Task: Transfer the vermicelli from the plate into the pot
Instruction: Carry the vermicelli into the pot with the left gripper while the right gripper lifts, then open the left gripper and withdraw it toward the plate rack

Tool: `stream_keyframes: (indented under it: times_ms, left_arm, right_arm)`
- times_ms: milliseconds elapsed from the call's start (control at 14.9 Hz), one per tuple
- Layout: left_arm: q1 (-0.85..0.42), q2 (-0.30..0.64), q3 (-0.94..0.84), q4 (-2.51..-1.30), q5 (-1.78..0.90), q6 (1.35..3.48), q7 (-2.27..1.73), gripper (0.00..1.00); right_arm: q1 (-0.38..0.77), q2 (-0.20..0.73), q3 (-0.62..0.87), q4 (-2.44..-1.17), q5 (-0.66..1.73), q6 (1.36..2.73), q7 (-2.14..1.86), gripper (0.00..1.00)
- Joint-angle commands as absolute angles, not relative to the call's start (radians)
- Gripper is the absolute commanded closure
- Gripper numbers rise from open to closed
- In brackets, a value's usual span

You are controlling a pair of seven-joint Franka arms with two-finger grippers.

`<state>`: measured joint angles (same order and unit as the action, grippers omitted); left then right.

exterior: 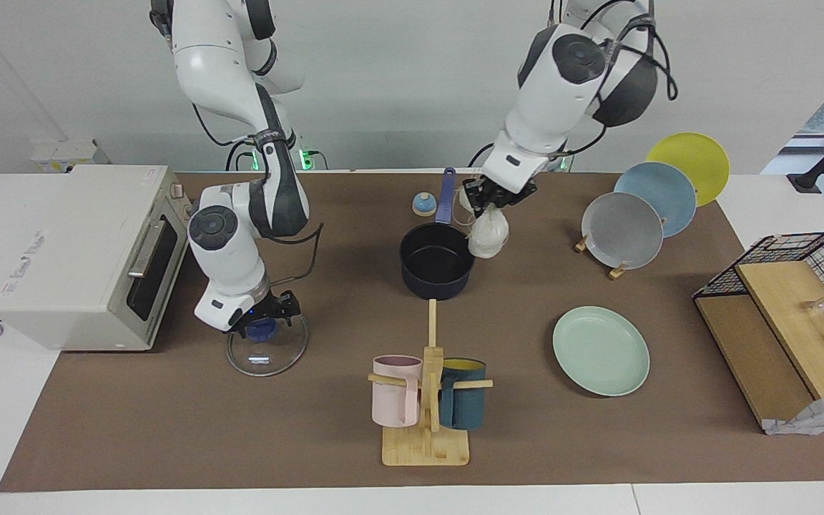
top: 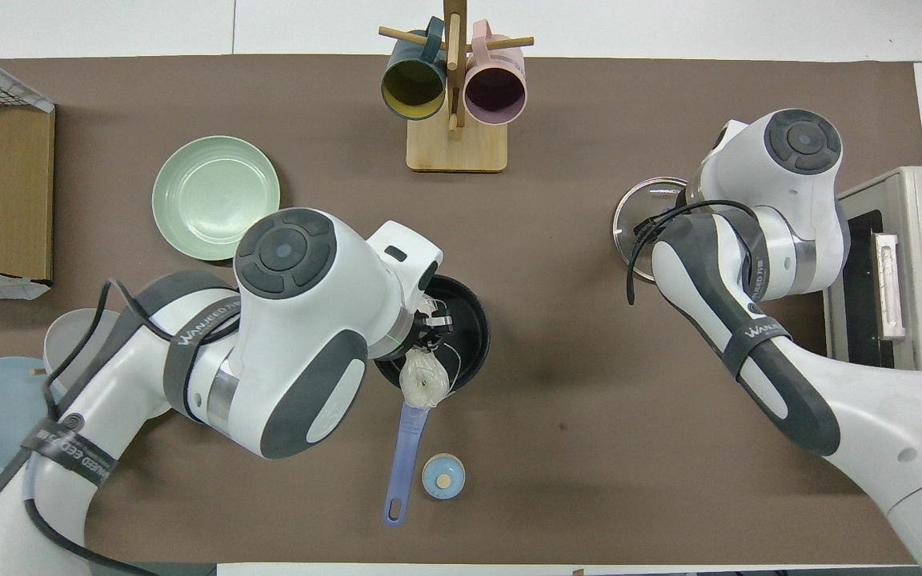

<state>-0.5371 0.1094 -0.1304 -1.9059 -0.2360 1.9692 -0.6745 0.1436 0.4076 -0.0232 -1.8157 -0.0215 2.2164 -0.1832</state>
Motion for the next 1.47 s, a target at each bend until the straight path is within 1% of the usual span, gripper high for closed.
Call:
stream_keyframes:
  times_ms: [0, 67, 268, 335, 469, 536, 603, 670, 737, 804, 872, 1140, 1274, 1408]
  left_arm:
    - [-0.555, 0.12, -0.11, -1.963, -0.262, 2.058, -0.68, 1.0]
    - [-0.557, 0.136, -0.109, -1.965, -0.261, 2.074, -0.68, 1.0]
    - [-0.563, 0.201, -0.109, -1.965, -0.261, 2.15, -0.675, 1.0]
    - [-0.561, 0.212, -0.107, -1.965, -0.261, 2.175, -0.67, 1.0]
    - [-0.56, 0.222, -0.107, -1.965, -0.261, 2.192, -0.651, 1.0]
    - [-0.56, 0.222, -0.107, -1.967, -0.261, 2.197, -0.632, 1.0]
    - [-0.56, 0.222, -0.106, -1.964, -0.261, 2.189, -0.624, 1.0]
    - [-0.552, 0.222, -0.107, -1.953, -0.253, 2.178, -0.623, 0.58]
    - [-0.551, 0.212, -0.104, -1.945, -0.25, 2.172, -0.62, 0.02]
    - [-0.546, 0.193, -0.095, -1.922, -0.245, 2.13, -0.621, 0.0]
    - [-0.522, 0.171, -0.094, -1.873, -0.232, 2.055, -0.62, 0.0]
    - [-0.329, 0.115, -0.089, -1.62, -0.14, 1.696, -0.544, 0.0]
    - [-0.2, 0.063, -0.087, -1.577, -0.126, 1.577, -0.375, 0.0]
    - [-0.129, 0.022, -0.089, -1.58, -0.056, 1.543, -0.248, 0.0]
  right_arm:
    - [0.126, 0.394, -0.015, -1.835, -0.003, 2.233, -0.239, 0.15]
    - [0.124, 0.394, -0.015, -1.833, -0.005, 2.229, -0.244, 0.16]
    - [0.123, 0.394, -0.015, -1.829, -0.005, 2.223, -0.244, 0.26]
    - [0.123, 0.394, -0.015, -1.827, -0.005, 2.22, -0.244, 0.32]
    - [0.123, 0.394, -0.015, -1.821, -0.005, 2.212, -0.244, 0.4]
    - [0.123, 0.394, -0.015, -1.818, -0.005, 2.201, -0.244, 0.44]
    - [0.124, 0.394, -0.015, -1.807, -0.005, 2.194, -0.244, 0.45]
    - [0.124, 0.394, -0.015, -1.801, -0.006, 2.184, -0.245, 0.45]
    - [0.124, 0.394, -0.015, -1.792, -0.005, 2.175, -0.245, 0.45]
    - [0.124, 0.394, -0.015, -1.781, -0.005, 2.162, -0.245, 0.45]
    - [0.124, 0.394, -0.015, -1.772, -0.005, 2.151, -0.245, 0.45]
    - [0.133, 0.394, -0.015, -1.744, -0.003, 2.119, -0.242, 0.45]
    - [0.143, 0.391, -0.008, -1.68, -0.002, 2.041, -0.232, 0.45]
    - [0.144, 0.39, 0.035, -1.606, -0.002, 1.956, -0.18, 0.44]
